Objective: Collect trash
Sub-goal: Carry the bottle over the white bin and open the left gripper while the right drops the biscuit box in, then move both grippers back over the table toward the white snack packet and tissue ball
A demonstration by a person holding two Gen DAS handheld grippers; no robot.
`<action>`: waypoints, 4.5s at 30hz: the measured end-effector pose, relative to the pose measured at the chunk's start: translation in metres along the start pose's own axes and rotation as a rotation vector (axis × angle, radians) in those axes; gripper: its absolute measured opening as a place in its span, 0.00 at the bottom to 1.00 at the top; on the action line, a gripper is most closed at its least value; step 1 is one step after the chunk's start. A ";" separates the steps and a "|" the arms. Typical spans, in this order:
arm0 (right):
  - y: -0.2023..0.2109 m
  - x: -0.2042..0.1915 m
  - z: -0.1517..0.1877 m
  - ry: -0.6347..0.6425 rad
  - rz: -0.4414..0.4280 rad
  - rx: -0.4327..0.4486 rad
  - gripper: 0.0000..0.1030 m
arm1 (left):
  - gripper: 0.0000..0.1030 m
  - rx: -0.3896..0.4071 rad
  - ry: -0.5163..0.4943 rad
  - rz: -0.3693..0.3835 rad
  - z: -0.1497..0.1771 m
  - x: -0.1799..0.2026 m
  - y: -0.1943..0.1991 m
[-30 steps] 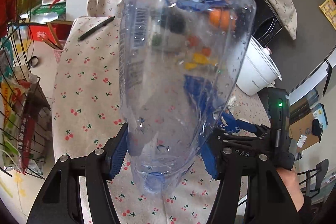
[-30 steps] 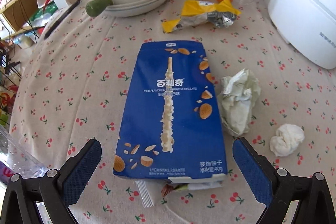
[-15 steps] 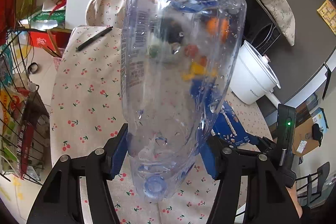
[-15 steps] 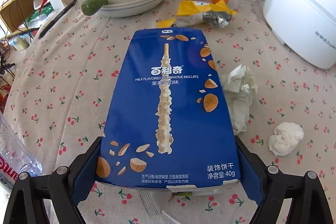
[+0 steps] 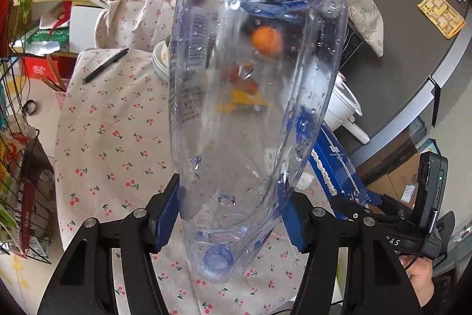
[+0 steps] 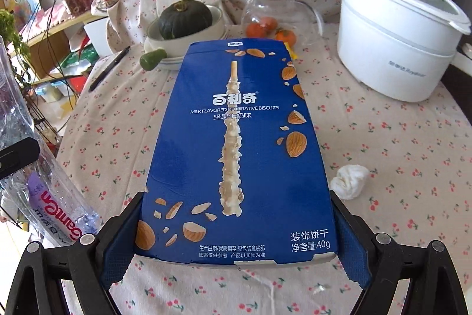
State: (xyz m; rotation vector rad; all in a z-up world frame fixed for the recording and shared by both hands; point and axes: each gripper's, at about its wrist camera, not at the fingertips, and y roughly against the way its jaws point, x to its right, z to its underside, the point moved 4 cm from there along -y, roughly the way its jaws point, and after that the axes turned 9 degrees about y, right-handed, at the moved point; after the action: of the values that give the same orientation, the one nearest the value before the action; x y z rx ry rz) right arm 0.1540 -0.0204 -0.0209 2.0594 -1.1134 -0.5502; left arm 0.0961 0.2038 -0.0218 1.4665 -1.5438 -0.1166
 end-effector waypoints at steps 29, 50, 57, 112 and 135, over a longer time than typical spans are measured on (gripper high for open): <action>0.152 0.216 0.238 -0.424 0.226 -0.177 0.91 | 0.63 -0.322 -0.390 0.393 0.208 0.279 -0.096; 0.119 0.269 0.329 -0.619 0.146 -0.477 0.91 | 0.64 -0.404 -0.494 0.347 0.285 0.320 -0.197; 0.124 0.274 0.322 -0.605 0.189 -0.458 0.94 | 0.75 -0.425 -0.468 0.283 0.280 0.310 -0.204; -0.060 0.102 0.086 -0.103 0.304 -0.085 1.00 | 1.00 -0.226 -0.138 -0.118 0.063 -0.001 -0.150; -0.098 0.117 0.082 -0.113 0.214 -0.111 1.00 | 0.83 -0.254 -0.043 0.085 0.057 0.047 -0.169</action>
State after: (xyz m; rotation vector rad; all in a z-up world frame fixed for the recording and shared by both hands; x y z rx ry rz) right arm 0.2158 -0.1155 -0.1517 1.8057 -1.3207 -0.6125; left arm 0.1877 0.0899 -0.1344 1.2040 -1.5611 -0.2848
